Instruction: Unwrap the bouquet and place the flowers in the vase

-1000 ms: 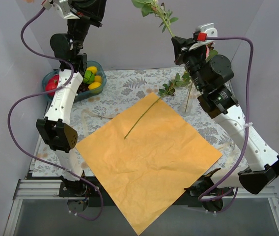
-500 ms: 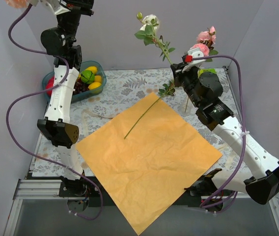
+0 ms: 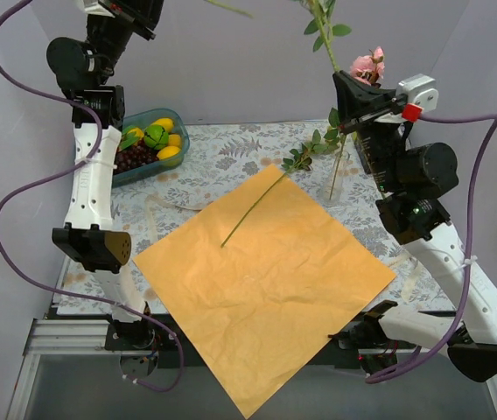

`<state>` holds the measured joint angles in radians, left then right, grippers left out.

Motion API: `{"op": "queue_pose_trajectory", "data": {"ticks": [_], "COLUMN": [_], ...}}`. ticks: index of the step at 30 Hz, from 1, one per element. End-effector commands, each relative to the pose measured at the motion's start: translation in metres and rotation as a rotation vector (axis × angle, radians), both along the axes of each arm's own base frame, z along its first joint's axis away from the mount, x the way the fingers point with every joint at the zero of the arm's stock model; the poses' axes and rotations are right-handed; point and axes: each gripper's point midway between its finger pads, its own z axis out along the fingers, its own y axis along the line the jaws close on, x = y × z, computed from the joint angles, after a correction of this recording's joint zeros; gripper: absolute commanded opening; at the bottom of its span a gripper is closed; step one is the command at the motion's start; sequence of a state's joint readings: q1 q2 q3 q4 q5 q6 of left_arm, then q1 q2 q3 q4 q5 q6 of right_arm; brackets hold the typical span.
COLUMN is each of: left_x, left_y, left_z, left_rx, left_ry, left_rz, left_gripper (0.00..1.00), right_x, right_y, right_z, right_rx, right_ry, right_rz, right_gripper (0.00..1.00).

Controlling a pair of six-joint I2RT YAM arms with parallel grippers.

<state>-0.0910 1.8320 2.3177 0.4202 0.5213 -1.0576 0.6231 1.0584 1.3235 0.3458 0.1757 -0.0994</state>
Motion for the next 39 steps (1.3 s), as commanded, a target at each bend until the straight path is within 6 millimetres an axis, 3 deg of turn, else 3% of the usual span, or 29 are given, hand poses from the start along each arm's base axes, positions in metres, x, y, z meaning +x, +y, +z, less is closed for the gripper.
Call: {"op": "queue_pose_trajectory", "data": {"ticks": [1, 2, 3, 4, 7, 10, 12, 13, 16, 20, 23, 24, 26, 29, 30, 32, 35, 39], "left_x": [-0.015, -0.023, -0.020, -0.026, -0.041, -0.054, -0.055, -0.056, -0.057, -0.068, -0.070, -0.071, -0.066, -0.065, -0.065, -0.057, -0.050, -0.060], "left_y": [-0.036, -0.044, -0.059, -0.073, -0.111, -0.139, -0.149, -0.155, -0.159, -0.153, -0.152, -0.151, -0.149, -0.148, -0.148, -0.149, -0.146, -0.149], "left_z": [-0.040, -0.043, -0.069, -0.079, -0.112, -0.134, -0.145, -0.156, -0.171, -0.163, -0.166, -0.163, -0.165, -0.156, -0.151, -0.152, -0.145, -0.137], "left_rx": [0.135, 0.148, 0.229, 0.266, 0.378, 0.428, 0.427, 0.427, 0.433, 0.429, 0.427, 0.419, 0.405, 0.381, 0.372, 0.352, 0.294, 0.276], "left_ry": [0.200, 0.238, 0.294, 0.326, 0.431, 0.488, 0.525, 0.557, 0.602, 0.564, 0.575, 0.567, 0.561, 0.508, 0.505, 0.522, 0.526, 0.491], "left_rz": [-0.245, -0.322, -0.418, -0.487, -0.669, -0.741, -0.753, -0.764, -0.761, -0.714, -0.714, -0.701, -0.671, -0.647, -0.650, -0.639, -0.599, -0.623], "left_gripper": [0.00, 0.00, 0.00, 0.00, 0.00, 0.00, 0.00, 0.00, 0.00, 0.00, 0.00, 0.00, 0.00, 0.00, 0.00, 0.00, 0.00, 0.00], "right_x": [-0.025, -0.024, -0.023, -0.022, -0.009, -0.008, -0.028, -0.023, -0.015, -0.001, 0.005, 0.004, 0.001, 0.003, 0.004, 0.000, -0.002, -0.002], "right_y": [-0.019, -0.018, -0.018, -0.018, -0.011, -0.010, -0.023, -0.019, -0.022, -0.021, -0.001, 0.013, 0.025, 0.038, 0.046, 0.056, 0.077, 0.099], "right_z": [0.075, 0.078, 0.081, 0.084, 0.079, 0.067, 0.073, 0.054, 0.048, 0.041, 0.038, 0.030, 0.020, -0.011, -0.030, -0.040, -0.047, -0.044], "right_rx": [0.105, 0.110, 0.114, 0.099, 0.085, 0.102, 0.153, 0.132, 0.175, 0.236, 0.201, 0.147, 0.119, 0.092, 0.090, 0.087, 0.072, 0.094], "right_ry": [-0.268, -0.285, -0.298, -0.322, -0.313, -0.323, -0.451, -0.459, -0.452, -0.426, -0.351, -0.317, -0.275, -0.171, -0.134, -0.126, -0.121, -0.103], "right_rz": [-0.040, -0.045, -0.052, -0.066, -0.074, -0.054, -0.040, -0.038, -0.030, 0.071, 0.205, 0.273, 0.341, 0.417, 0.442, 0.456, 0.472, 0.517], "right_gripper": [0.01, 0.01, 0.01, 0.01, 0.01, 0.01, 0.01, 0.01, 0.01, 0.01, 0.01, 0.01, 0.01, 0.01, 0.01, 0.01, 0.01, 0.01]}}
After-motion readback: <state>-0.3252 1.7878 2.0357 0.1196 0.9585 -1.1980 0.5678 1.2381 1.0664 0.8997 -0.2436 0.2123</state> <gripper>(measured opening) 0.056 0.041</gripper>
